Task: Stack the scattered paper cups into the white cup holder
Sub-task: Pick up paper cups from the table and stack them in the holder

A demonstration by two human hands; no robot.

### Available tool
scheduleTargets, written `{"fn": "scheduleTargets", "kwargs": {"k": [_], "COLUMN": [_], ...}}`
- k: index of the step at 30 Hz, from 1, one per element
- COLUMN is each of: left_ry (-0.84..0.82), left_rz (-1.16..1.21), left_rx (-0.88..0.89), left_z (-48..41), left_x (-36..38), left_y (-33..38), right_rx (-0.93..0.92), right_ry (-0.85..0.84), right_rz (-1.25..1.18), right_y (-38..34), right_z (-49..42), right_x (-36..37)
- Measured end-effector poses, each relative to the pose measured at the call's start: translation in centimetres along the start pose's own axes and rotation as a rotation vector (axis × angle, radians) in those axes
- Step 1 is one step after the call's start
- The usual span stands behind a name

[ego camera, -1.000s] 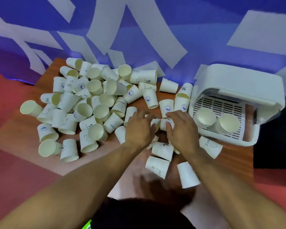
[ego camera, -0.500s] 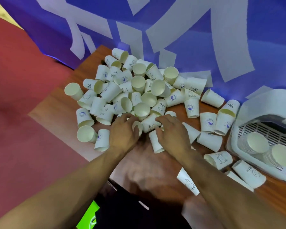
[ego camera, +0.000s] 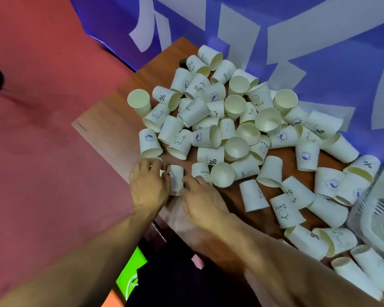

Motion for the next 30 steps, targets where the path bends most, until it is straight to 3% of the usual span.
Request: {"fn": "scheduleTargets", "kwargs": {"k": [5,10,24,30], "left_ry": [-0.114,-0.210,-0.346,-0.185], "left_rz": [-0.092,-0.097,-0.151,-0.017], "left_rx": [-0.031,0.006,0.078,0.182], "left_z": [-0.8,-1.5,-1.4,-1.7], "left_x": [0.5,1.0,1.4,-0.4], "left_y": [-1.7,-2.1,-1.6,-0.1], "right_rx": [-0.036,-0.018,0.111,0.118], "right_ry": [-0.142,-0.153,0.155,0.367], "right_rz": [0.077,0.098,0.022,-0.090], "right_y": [-1.2,-1.0,1.2,1.9], "right_z": [-1.7,-2.5,-1.6,-0.8], "right_x": [2.6,3.7,1.8,-0.8]}}
Point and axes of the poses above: each hand's wrist, its own z-axis away from the middle knuckle, its own x-axis out of the palm, y = z × x, the point moved 1 cm from there along -z, towards the middle knuckle, and after that the axes turned 9 degrees about -x, right-handed, at the moved point
